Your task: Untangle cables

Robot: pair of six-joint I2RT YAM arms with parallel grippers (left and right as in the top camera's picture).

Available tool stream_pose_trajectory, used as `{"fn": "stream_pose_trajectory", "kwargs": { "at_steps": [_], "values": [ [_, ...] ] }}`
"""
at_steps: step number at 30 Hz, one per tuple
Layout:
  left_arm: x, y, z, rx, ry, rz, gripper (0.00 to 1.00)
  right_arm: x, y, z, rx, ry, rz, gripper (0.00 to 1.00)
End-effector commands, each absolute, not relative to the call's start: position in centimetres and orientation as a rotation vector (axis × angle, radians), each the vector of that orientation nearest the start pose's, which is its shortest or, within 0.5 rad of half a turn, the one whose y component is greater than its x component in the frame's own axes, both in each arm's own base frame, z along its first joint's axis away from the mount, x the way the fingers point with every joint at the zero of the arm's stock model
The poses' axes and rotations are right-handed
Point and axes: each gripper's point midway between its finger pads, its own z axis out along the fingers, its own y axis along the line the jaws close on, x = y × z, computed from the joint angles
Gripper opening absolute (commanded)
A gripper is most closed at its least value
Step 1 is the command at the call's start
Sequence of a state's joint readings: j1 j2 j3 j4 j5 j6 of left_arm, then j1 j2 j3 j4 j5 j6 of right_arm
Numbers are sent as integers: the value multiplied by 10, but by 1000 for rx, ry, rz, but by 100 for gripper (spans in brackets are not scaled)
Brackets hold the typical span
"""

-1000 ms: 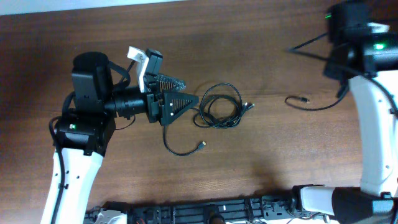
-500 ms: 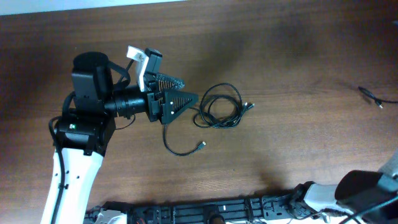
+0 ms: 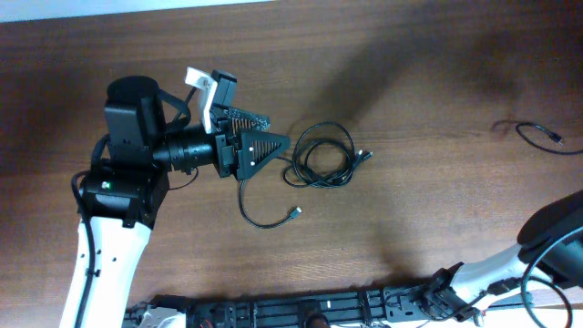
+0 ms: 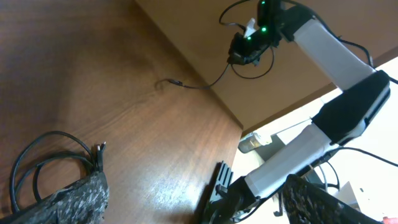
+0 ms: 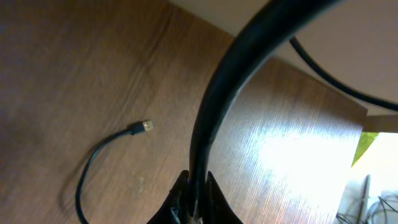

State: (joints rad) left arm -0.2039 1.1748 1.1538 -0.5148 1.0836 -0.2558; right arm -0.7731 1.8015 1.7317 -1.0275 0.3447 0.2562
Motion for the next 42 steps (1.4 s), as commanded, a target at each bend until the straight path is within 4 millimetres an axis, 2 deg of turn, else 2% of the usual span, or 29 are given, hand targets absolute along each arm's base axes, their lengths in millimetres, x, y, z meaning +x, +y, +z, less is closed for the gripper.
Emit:
{"fn": "stream_pose_trajectory", "kwargs": {
  "at_steps": [1,6,7,9,10,11,14,21,25,27,30,33,38,42],
  "values": [
    [260,-210,335,615,1987,-1409,90,263,-356,190,1485,2313,-627,4],
    [258,-209,331,599,2017,-1420,91,240,-374,179,1579,2295,-639,4],
    [258,-209,331,599,2017,-1420,91,234,-379,179,1598,2283,-638,11],
    [258,-209,331,600,2017,-1420,91,229,-383,178,1619,2266,-623,70],
    [258,-209,331,600,2017,-1419,91,229,-384,177,1624,2259,-587,86],
    [258,-209,331,600,2017,-1419,91,232,-383,175,1622,2255,-515,98],
    [258,-209,331,599,2017,-1420,91,250,-372,171,1579,2263,-343,99],
    [258,-209,331,600,2017,-1420,91,302,-324,169,1280,2413,-62,99],
    [258,-209,331,600,2016,-1420,91,321,-294,166,1155,2508,-25,100],
    [258,-209,331,600,2016,-1420,91,328,-279,160,1103,2557,-8,95],
    [258,-209,331,600,2017,-1420,91,331,-260,144,1074,2623,24,92],
    [257,-209,331,596,2019,-1423,91,325,-246,118,1074,2686,38,91],
    [257,-210,331,595,2020,-1429,91,313,-237,83,1092,2729,45,84],
    [257,-210,331,595,2020,-1429,91,308,-233,68,1098,2742,52,81]
  ]
}}
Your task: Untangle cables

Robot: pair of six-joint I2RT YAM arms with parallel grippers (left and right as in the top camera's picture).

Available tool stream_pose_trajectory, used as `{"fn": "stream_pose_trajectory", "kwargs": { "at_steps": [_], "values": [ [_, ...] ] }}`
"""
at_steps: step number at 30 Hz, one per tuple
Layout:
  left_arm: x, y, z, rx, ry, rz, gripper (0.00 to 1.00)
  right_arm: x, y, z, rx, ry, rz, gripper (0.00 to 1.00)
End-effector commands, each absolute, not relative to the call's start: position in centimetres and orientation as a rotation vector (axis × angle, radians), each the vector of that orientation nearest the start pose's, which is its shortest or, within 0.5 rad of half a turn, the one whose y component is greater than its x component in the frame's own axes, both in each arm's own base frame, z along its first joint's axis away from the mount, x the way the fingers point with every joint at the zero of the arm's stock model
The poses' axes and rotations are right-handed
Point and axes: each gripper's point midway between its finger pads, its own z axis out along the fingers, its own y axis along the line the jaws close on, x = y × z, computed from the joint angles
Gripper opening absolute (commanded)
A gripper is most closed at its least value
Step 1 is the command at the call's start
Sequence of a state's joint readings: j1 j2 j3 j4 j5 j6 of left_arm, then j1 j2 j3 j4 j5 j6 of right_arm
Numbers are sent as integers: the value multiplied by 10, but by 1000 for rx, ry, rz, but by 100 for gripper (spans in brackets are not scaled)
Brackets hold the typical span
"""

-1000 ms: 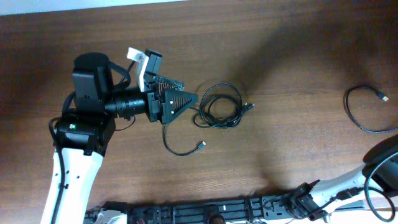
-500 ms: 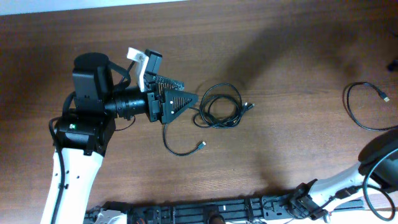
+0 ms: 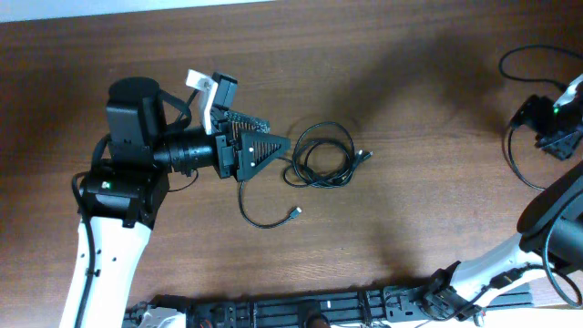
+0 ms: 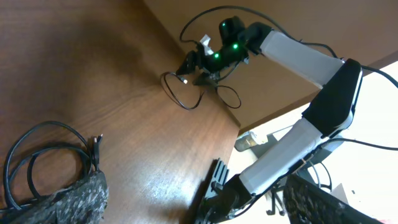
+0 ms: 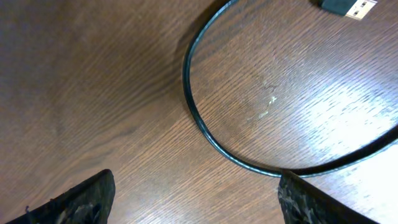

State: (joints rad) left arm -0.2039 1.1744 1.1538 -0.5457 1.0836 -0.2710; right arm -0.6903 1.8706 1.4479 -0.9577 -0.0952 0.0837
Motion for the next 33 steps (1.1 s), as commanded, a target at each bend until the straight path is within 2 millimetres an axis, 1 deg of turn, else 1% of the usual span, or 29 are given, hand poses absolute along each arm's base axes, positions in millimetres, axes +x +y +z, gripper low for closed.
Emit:
{"fn": "stream_pose_trajectory", "kwargs": {
  "at_steps": [1,4,5,6,8,10,11,13,14,15,17,18,20,21,22,24,27,28,29,30,33],
  "values": [
    [257,-210,331,595,2020,-1429,91,306,-232,65,1102,2748,49,81],
    [257,-210,331,595,2020,-1429,91,294,-241,60,1123,2778,-64,80],
    [257,-210,331,593,2023,-1430,91,292,-243,60,1101,2794,-93,77],
    [257,-210,330,592,2025,-1430,92,294,-241,60,1059,2804,-69,75],
    [256,-210,330,592,2026,-1431,92,311,-222,62,997,2771,122,74],
    [257,-210,330,591,2026,-1430,92,330,-196,67,787,2761,315,74],
    [257,-209,330,591,2026,-1429,92,336,-185,69,717,2760,370,74],
    [257,-209,330,591,2025,-1426,92,347,-160,72,583,2775,433,75],
    [257,-209,330,591,2024,-1426,91,354,-142,73,468,2789,468,77],
    [257,-209,330,590,2024,-1426,91,358,-128,74,399,2797,491,82],
    [258,-209,330,590,2023,-1425,91,364,-98,75,236,2817,540,86],
    [258,-209,331,593,2018,-1423,91,366,-76,76,100,2826,578,86],
    [259,-209,332,598,2009,-1419,91,368,-40,76,-116,2842,602,86],
    [259,-209,333,599,2006,-1417,91,367,-29,76,-188,2845,606,86],
    [260,-209,333,598,2005,-1416,91,366,-9,76,-336,2841,610,86],
    [261,-207,333,590,2006,-1413,91,364,23,74,-566,2830,584,86],
    [263,-204,333,556,2019,-1418,92,363,46,70,-713,2832,508,90],
    [264,-203,333,548,2021,-1418,92,363,57,69,-765,2822,504,93],
    [265,-202,333,545,2020,-1416,92,361,74,69,-894,2781,497,93],
    [265,-202,333,545,2020,-1416,92,360,83,69,-956,2758,492,93],
    [265,-202,333,545,2020,-1415,92,361,103,70,-1040,2709,485,93]
  ]
}}
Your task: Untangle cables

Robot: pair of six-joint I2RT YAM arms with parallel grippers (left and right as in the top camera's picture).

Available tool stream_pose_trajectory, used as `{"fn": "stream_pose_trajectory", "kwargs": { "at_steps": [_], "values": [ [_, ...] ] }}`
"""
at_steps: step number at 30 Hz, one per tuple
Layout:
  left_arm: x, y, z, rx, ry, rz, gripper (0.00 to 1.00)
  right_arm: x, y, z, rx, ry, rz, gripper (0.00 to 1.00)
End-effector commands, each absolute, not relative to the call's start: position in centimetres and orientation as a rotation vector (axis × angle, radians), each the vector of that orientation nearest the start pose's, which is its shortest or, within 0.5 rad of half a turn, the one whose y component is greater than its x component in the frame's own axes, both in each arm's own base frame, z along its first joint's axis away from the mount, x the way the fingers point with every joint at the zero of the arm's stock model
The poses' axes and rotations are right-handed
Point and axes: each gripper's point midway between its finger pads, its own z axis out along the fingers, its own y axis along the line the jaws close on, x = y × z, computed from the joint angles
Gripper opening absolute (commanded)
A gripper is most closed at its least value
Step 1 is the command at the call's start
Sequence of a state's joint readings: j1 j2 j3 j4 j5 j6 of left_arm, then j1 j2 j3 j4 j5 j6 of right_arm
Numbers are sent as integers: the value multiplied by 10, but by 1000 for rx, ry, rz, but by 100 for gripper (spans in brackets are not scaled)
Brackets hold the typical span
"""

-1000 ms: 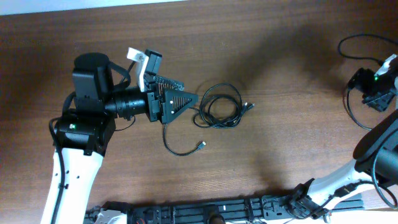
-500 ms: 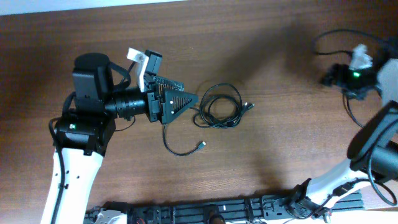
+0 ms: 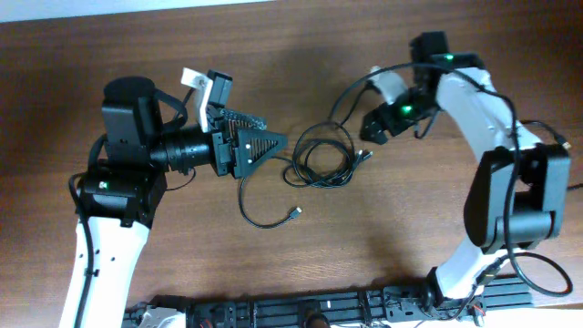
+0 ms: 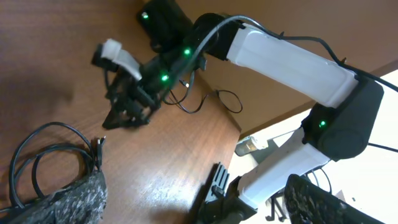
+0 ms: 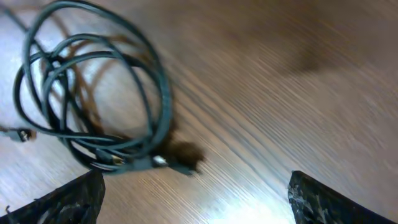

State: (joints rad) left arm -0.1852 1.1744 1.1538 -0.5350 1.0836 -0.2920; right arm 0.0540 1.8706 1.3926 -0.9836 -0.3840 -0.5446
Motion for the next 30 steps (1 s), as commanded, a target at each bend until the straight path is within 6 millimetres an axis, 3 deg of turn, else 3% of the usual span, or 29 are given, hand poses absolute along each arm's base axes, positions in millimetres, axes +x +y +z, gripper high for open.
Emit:
{"fn": "stream_pose_trajectory", "kwargs": {
  "at_steps": [1,4,9,20,22,25,26,30],
  "values": [
    [265,-202,333,544,2020,-1415,92,362,109,70,-1060,2695,484,93],
    [265,-202,333,543,2021,-1413,93,365,125,70,-1116,2651,467,91],
    [267,-202,335,551,2008,-1407,94,365,135,54,-1185,2660,410,89],
    [267,-202,336,556,2000,-1408,95,370,138,11,-1151,2739,429,68],
    [267,-202,336,556,2000,-1408,95,369,141,6,-1163,2743,433,51],
    [267,-202,336,556,2000,-1408,95,369,146,1,-1184,2738,430,8],
    [267,-202,336,556,2001,-1409,95,369,148,1,-1191,2729,429,4],
    [266,-202,336,556,2001,-1409,95,374,152,5,-1190,2712,424,4]
  ]
}}
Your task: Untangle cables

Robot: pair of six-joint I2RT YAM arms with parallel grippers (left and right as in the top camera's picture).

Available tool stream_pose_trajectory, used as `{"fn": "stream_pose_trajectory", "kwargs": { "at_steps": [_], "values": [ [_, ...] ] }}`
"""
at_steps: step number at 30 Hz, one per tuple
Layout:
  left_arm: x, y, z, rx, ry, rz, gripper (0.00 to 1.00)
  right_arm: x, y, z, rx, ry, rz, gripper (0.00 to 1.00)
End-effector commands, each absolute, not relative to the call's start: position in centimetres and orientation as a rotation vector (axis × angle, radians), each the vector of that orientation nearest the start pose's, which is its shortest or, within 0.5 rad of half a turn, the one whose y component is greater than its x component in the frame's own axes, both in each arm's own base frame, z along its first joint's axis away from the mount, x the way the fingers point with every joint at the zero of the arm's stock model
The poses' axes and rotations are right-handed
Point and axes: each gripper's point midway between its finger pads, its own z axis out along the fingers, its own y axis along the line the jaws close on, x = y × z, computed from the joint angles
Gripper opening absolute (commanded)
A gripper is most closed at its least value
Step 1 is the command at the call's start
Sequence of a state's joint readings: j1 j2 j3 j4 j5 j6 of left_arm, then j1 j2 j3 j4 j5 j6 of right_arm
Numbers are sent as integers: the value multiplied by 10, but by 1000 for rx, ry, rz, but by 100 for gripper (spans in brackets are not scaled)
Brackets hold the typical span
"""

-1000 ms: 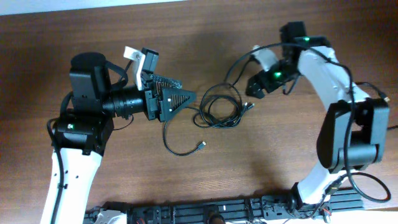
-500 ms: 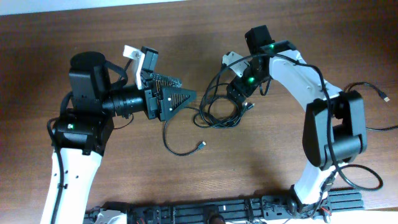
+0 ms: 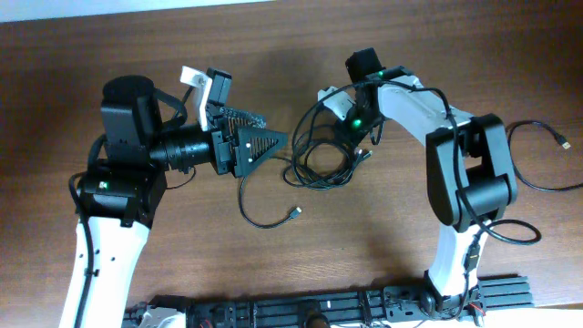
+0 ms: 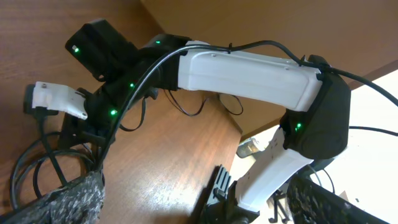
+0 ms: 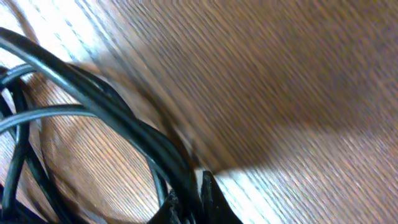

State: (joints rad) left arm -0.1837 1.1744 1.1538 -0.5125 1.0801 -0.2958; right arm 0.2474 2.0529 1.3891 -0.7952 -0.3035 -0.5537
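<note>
A tangle of black cables (image 3: 321, 157) lies mid-table, one loose tail (image 3: 260, 217) trailing toward the front and ending in a plug. My right gripper (image 3: 349, 121) is down on the tangle's upper right edge. In the right wrist view it (image 5: 190, 200) is shut on a black strand (image 5: 134, 134) of the coil. My left gripper (image 3: 265, 135) hovers just left of the tangle, open with nothing between its fingers. In the left wrist view the left gripper (image 4: 196, 186) looks at the coil (image 4: 28, 171) and the right arm over it.
A separate black cable (image 3: 533, 155) with a USB plug lies at the far right edge of the brown wooden table (image 3: 410, 255). The right arm's white links arch over the table's right half. A black rail runs along the front edge.
My right gripper was open a little right of the tangle; now it is further left, on the tangle's upper right edge and shut on a strand. The left arm has not moved.
First my right gripper was off the far right, shut on a black cable. Then it stood open at the right edge with that cable on the table. Later it was open beside the tangle, and now it grips a strand there. The left gripper stayed open by the tangle.
</note>
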Motion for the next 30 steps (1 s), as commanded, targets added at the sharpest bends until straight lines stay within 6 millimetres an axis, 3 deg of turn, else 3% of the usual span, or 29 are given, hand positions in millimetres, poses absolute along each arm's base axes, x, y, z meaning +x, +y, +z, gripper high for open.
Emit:
{"fn": "stream_pose_trajectory", "kwargs": {
  "at_steps": [1,4,7,9,15,21,30],
  "values": [
    [266,-202,336,556,2001,-1409,95,377,152,9,-1163,2720,424,4],
    [267,-202,336,556,2001,-1409,95,389,154,28,-1122,2715,418,4],
    [267,-202,336,556,2001,-1409,95,405,159,63,-1069,2675,404,4],
    [267,-202,336,556,2001,-1409,95,422,163,107,-1031,2602,383,4],
    [267,-202,336,556,2001,-1409,95,433,166,184,-949,2535,371,4],
    [266,-202,335,552,2008,-1411,95,434,167,273,-725,2472,410,4],
    [265,-202,333,549,2018,-1413,98,404,186,430,-524,2143,671,4]
  ]
}}
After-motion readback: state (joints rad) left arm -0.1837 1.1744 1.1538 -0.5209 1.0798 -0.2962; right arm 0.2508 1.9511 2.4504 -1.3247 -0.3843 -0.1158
